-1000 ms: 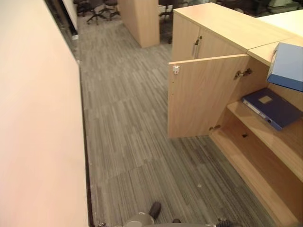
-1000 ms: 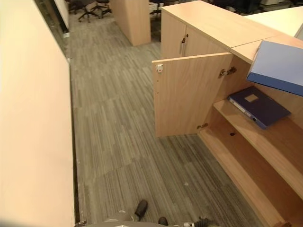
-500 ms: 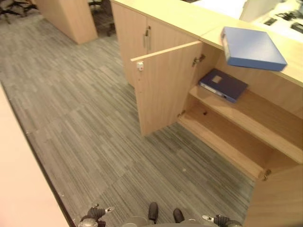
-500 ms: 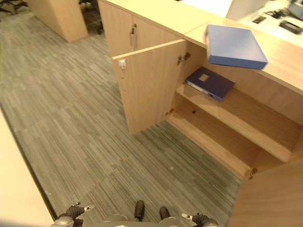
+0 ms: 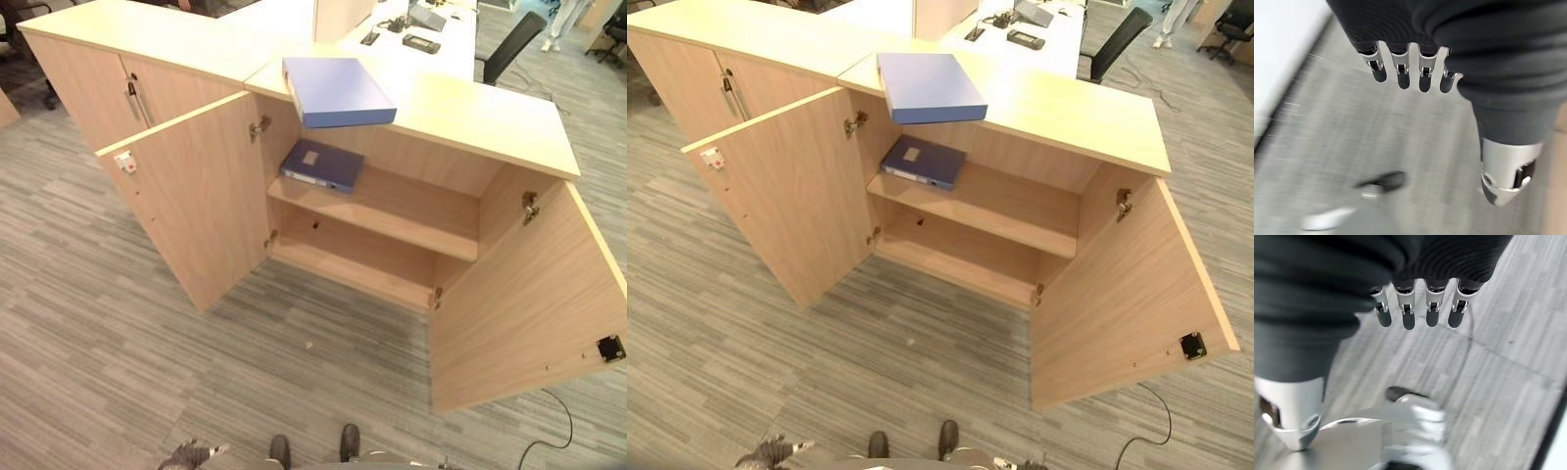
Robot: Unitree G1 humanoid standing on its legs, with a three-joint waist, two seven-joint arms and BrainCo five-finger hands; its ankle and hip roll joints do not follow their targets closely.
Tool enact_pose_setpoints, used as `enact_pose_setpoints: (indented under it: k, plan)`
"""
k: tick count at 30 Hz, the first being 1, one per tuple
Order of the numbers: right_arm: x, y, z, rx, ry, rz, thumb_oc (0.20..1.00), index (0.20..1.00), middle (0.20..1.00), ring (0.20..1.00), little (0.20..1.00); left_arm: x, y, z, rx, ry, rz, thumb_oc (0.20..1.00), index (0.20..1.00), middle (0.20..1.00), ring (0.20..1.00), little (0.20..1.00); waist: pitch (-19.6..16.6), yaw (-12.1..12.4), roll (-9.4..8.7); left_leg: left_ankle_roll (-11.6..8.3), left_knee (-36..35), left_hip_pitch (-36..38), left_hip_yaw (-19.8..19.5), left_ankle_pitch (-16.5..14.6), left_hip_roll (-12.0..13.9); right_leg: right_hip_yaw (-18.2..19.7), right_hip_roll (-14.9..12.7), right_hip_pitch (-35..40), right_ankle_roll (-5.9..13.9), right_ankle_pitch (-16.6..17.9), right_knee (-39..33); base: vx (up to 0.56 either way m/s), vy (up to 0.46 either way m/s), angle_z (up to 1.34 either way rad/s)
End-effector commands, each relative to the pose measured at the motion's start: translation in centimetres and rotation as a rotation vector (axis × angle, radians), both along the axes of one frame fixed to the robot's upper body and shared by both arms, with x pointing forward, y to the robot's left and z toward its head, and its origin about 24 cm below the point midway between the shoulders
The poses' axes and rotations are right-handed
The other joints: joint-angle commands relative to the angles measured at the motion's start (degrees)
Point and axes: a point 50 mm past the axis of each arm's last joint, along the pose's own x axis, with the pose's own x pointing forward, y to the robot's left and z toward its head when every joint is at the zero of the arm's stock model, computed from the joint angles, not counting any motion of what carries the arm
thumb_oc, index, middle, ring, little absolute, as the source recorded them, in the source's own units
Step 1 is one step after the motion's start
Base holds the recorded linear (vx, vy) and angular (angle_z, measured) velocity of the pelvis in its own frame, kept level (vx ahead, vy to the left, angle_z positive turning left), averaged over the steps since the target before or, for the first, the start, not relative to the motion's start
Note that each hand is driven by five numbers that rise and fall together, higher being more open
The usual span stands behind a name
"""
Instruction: Put the empty folder in the office cabinet
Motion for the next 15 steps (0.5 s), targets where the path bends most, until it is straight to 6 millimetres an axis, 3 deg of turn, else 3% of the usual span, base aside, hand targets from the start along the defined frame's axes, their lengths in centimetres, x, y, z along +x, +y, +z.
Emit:
enact_pose_setpoints:
  k: [1,2,3,4,6,9,12,13,15]
  plan:
    - [1.3,-1.3,0.4,-0.049,-0.018,0.011,1.0,1.0,1.0,1.0,1.0,-0.5,-0.5,-0.3,-0.018,0.032,0.004,1.0,1.0,1.0,1.0,1.0,1.1,0.1,0.07,-0.71,3.3,8.3,-2.8,-9.2,1.5,0.1,3.5,0.4,-0.28,2.4,-3.1,0.27,-0.228,-0.04]
    - [1.6,-1.4,0.5,-0.052,-0.031,0.0,1.0,1.0,1.0,1.0,1.0,-0.3,-0.6,-0.3,-0.024,0.022,0.017,1.0,1.0,1.0,1.0,1.0,1.7,0.2,-0.81,-0.9,10.1,6.2,-1.5,-8.6,3.5,0.8,3.0,1.9,-0.95,1.2,-2.2,0.17,-0.167,-0.04]
    - [1.6,-1.4,0.5,-0.052,-0.031,0.0,1.0,1.0,1.0,1.0,1.0,-0.3,-0.6,-0.3,-0.024,0.022,0.017,1.0,1.0,1.0,1.0,1.0,1.7,0.2,-0.81,-0.94,10.5,6.0,-1.5,-8.8,3.5,0.9,3.0,1.9,-0.98,1.2,-2.2,0.12,-0.163,-0.07]
    - [2.1,-1.5,0.6,-0.058,-0.047,0.002,1.0,1.0,1.0,1.0,1.0,0.0,-0.7,-0.2,-0.023,0.01,0.018,1.0,1.0,1.0,1.0,1.0,2.5,0.6,-1.55,-0.5,16.3,3.5,-1.5,-7.2,4.4,1.3,2.5,2.6,-1.75,0.9,-1.6,0.03,-0.118,-0.16]
    - [3.1,-2.2,1.0,-0.077,-0.078,0.006,1.0,1.0,1.0,1.0,1.0,0.7,-0.8,-0.1,-0.027,-0.017,0.023,1.0,1.0,1.0,1.0,1.0,4.0,1.5,-2.68,2.0,25.5,-1.9,-2.4,-4.4,4.6,2.0,1.7,3.7,-3.27,0.0,-0.7,0.03,-0.153,-0.27]
    - [3.9,-3.0,1.3,-0.102,-0.099,0.023,1.0,1.0,1.0,1.0,1.0,0.8,-1.2,-0.2,-0.038,-0.029,0.039,1.0,1.0,1.0,1.0,1.0,4.5,2.6,-2.48,3.34,28.6,-8.0,-3.2,-3.7,3.6,3.8,0.6,5.2,-3.78,-1.7,-0.2,0.06,-0.034,-0.44]
    - [3.7,-3.5,1.5,-0.118,-0.092,0.039,1.0,1.0,1.0,1.0,1.0,0.5,-1.5,-0.3,-0.039,-0.017,0.029,1.0,1.0,1.0,1.0,1.0,4.4,3.6,-1.41,1.36,21.0,-9.8,-4.0,-2.3,2.5,4.7,0.0,7.4,-3.23,-2.6,-0.9,0.2,0.075,-0.02]
    - [3.3,-3.5,1.4,-0.125,-0.067,0.076,1.0,1.0,1.0,1.0,1.0,0.4,-1.6,-0.4,-0.036,-0.003,0.007,1.0,1.0,1.0,1.0,1.0,4.3,4.3,0.08,-0.9,14.3,-10.7,-5.6,1.7,2.5,5.2,0.8,8.6,-3.22,-3.6,-1.2,0.25,0.143,-0.43]
    - [2.8,-3.7,1.3,-0.133,-0.045,0.105,1.0,1.0,1.0,1.0,1.0,0.3,-1.6,-0.4,-0.032,0.002,-0.006,1.0,1.0,1.0,1.0,1.0,4.3,4.9,1.43,-2.42,8.8,-10.9,-8.0,5.1,2.5,6.1,1.3,10.3,-3.13,-4.7,-1.4,0.21,0.108,-0.29]
